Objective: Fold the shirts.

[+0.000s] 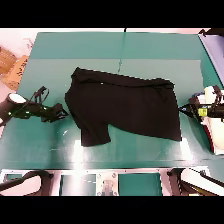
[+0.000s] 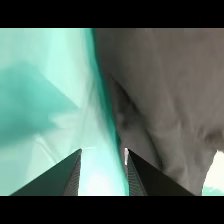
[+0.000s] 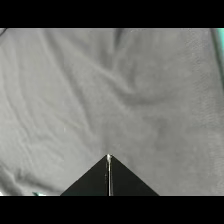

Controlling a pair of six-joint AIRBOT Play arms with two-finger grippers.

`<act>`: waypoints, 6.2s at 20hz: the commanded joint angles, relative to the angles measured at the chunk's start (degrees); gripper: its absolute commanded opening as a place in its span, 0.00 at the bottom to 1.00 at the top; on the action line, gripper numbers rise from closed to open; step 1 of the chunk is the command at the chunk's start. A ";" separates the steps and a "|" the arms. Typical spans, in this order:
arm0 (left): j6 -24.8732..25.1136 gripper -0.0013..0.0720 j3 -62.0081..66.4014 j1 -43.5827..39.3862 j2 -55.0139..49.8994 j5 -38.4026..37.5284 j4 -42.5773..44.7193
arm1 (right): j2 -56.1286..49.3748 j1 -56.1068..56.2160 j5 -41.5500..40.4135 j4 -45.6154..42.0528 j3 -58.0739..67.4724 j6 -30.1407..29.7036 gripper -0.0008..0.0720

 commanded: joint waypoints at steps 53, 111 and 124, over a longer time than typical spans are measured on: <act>29.27 0.05 4.37 10.43 -17.16 -12.24 -18.32 | -2.99 -3.15 -0.63 -12.37 -15.67 -7.39 0.59; 16.74 0.05 32.41 -2.60 -19.98 28.22 -21.77 | -38.42 18.91 -26.53 17.42 44.94 -2.93 0.03; 16.48 0.05 32.39 -0.17 -19.98 4.94 -8.94 | -38.82 14.86 -3.28 -1.25 45.79 0.35 0.03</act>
